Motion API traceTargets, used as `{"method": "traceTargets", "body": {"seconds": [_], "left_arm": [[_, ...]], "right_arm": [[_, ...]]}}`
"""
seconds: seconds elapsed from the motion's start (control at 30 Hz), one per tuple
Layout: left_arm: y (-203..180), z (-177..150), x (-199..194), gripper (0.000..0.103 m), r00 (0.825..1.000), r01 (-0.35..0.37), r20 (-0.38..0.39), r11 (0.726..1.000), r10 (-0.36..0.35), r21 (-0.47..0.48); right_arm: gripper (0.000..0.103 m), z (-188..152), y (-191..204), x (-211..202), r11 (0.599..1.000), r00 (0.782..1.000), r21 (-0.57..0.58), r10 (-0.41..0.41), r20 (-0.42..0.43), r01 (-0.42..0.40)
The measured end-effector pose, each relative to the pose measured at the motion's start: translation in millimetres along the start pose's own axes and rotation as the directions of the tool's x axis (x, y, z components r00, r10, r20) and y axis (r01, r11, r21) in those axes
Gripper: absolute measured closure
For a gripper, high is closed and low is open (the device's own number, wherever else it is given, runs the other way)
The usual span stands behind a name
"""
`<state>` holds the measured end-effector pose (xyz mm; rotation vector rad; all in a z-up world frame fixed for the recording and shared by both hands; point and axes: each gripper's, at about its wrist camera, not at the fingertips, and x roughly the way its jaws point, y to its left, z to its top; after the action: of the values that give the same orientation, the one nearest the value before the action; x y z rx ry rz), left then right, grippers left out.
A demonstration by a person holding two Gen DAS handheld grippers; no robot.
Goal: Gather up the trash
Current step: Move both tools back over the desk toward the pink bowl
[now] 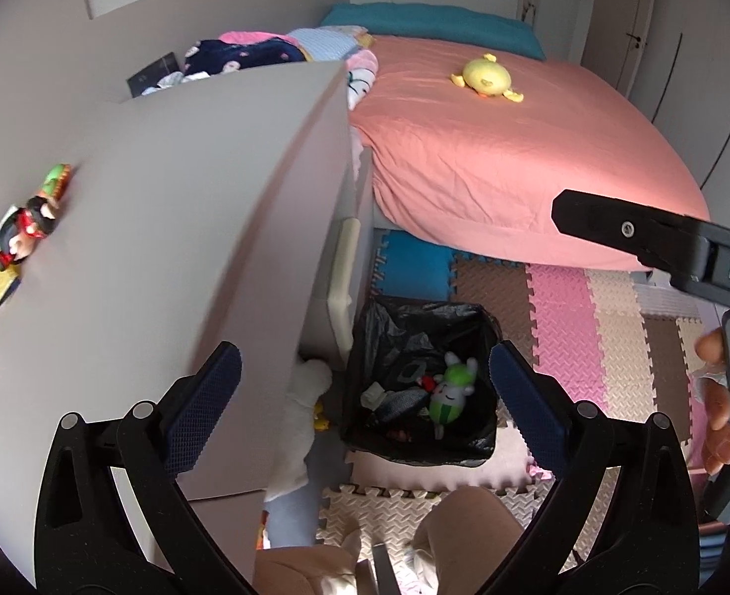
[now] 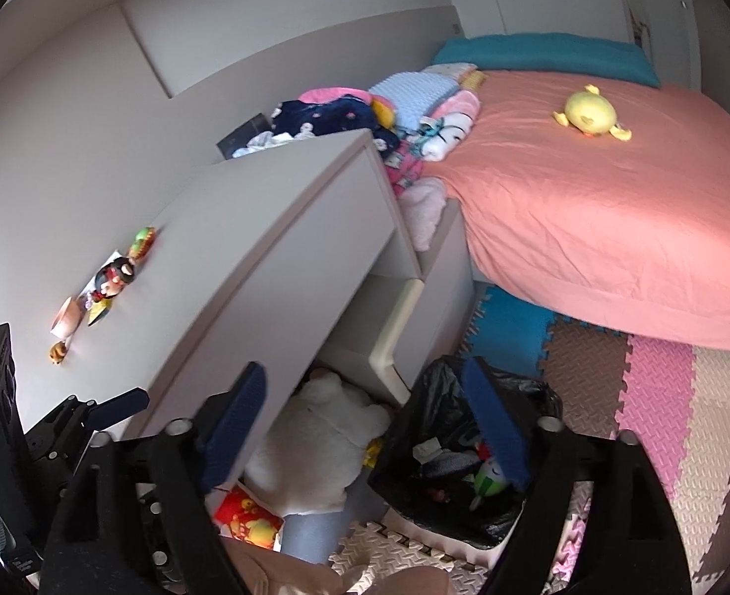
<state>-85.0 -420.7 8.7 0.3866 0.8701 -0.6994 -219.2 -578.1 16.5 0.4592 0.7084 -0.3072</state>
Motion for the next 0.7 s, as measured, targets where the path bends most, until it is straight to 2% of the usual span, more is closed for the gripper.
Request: {"method": "traceTargets", "body": {"seconds": [0.17, 0.3, 0.4, 0.5, 0.7], "left_arm": [[32, -1, -20, 0.006, 0.999, -0.031, 0.028, 0.999, 0.032, -0.040], [62, -5, -35, 0.006, 0.996, -0.076, 0.041, 0.995, 0.079, -0.071], [96, -10, -46, 0.006, 0.991, -0.118, 0.044, 0.987, 0.123, -0.113], [130, -17, -55, 0.006, 0.986, -0.153, 0.044, 0.975, 0.162, -0.159], [194, -31, -72, 0.006, 0.972, -0.215, 0.037, 0.947, 0.230, -0.239]], "right_arm": [[0.003, 6, 35, 4, 0.998, 0.999, -0.051, 0.037, -0.014, -0.038], [0.003, 11, 69, 4, 0.993, 0.995, -0.078, 0.088, 0.046, -0.084], [0.003, 16, 100, 11, 0.985, 0.995, -0.154, 0.091, 0.047, -0.083], [0.003, 18, 130, 21, 0.975, 0.995, -0.200, 0.101, 0.027, -0.094], [0.003, 23, 179, 42, 0.956, 0.981, -0.218, 0.186, -0.062, -0.195]]}}
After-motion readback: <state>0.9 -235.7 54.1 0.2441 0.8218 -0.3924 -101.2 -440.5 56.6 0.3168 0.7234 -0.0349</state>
